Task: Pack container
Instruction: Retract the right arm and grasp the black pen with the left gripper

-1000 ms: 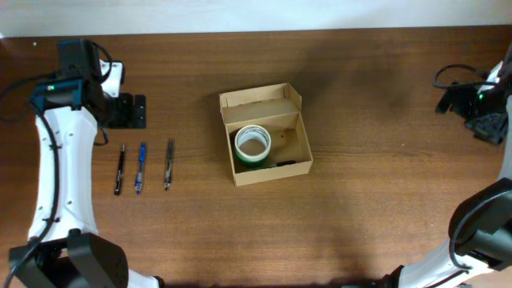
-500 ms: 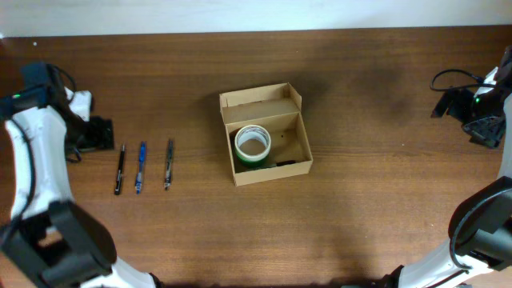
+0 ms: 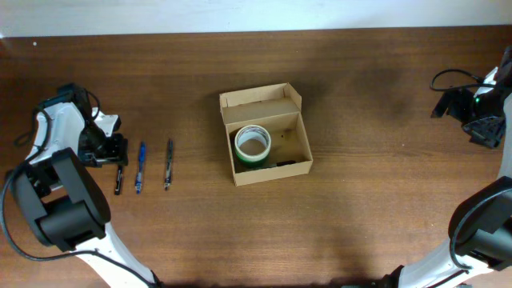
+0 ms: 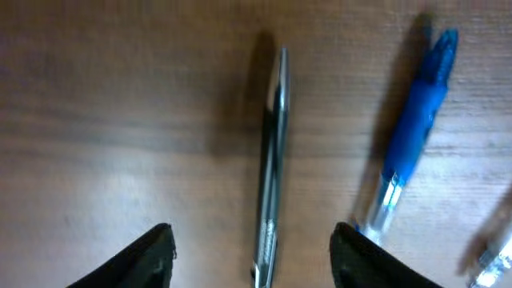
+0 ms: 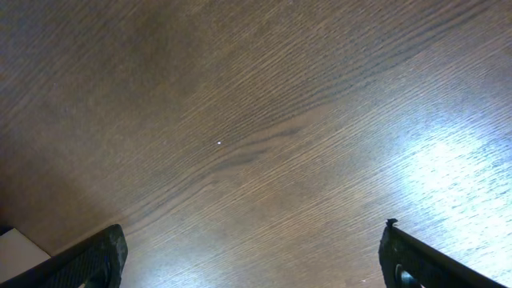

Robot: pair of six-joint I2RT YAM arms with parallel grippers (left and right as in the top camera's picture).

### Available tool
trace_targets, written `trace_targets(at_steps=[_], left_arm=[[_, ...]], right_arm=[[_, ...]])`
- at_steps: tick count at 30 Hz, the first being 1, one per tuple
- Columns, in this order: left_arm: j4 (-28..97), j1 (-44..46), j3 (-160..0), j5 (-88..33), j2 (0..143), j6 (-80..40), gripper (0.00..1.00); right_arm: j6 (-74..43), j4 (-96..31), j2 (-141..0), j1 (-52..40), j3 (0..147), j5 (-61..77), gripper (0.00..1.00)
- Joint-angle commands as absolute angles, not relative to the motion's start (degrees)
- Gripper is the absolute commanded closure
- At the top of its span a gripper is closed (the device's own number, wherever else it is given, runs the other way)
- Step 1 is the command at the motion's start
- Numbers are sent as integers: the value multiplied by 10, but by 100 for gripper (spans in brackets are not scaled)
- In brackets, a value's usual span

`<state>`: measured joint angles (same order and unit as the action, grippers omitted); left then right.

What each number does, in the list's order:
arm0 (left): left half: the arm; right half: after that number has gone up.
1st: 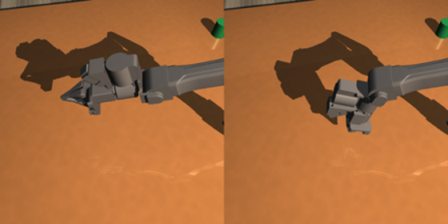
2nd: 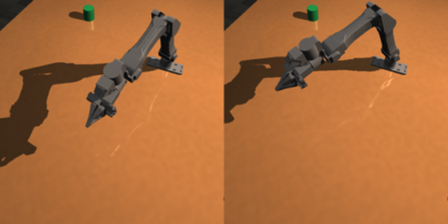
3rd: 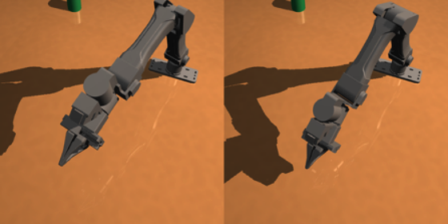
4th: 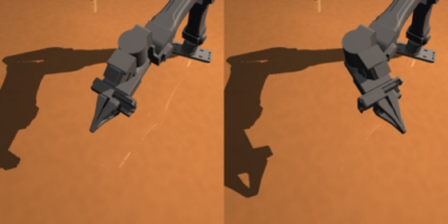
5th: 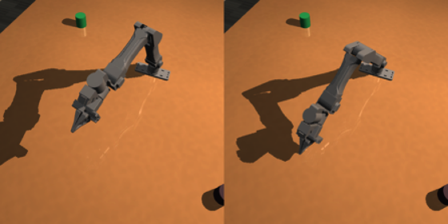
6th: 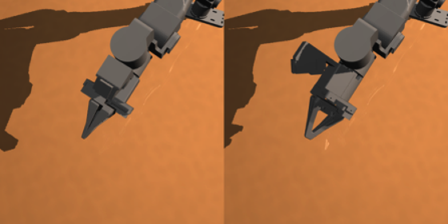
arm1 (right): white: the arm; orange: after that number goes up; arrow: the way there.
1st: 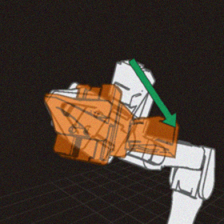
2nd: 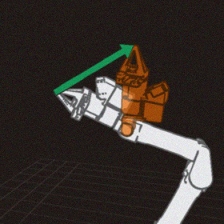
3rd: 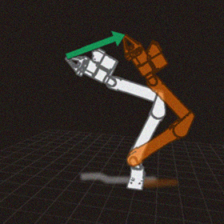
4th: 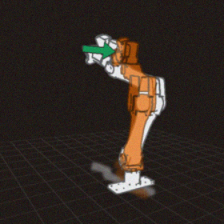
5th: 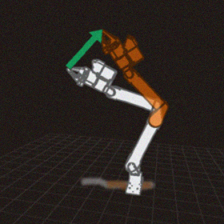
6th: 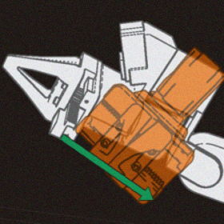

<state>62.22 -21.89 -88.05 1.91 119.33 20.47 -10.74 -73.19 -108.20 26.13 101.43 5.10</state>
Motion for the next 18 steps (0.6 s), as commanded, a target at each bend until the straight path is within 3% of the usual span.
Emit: trace_targets(at_steps=[1, 11, 13, 18], left_arm=[[616, -220, -881, 13, 1215, 229, 39], [601, -212, -881, 15, 1230, 226, 38], [600, -208, -881, 15, 1231, 226, 54], [602, -206, -881, 14, 1257, 206, 53]], right_arm=[[-115, -730, -1084, 263, 1011, 56, 1], [-115, -730, -1084, 263, 1011, 56, 1], [-115, -730, -1084, 263, 1011, 56, 1], [-115, -730, -1084, 263, 1011, 56, 1]])
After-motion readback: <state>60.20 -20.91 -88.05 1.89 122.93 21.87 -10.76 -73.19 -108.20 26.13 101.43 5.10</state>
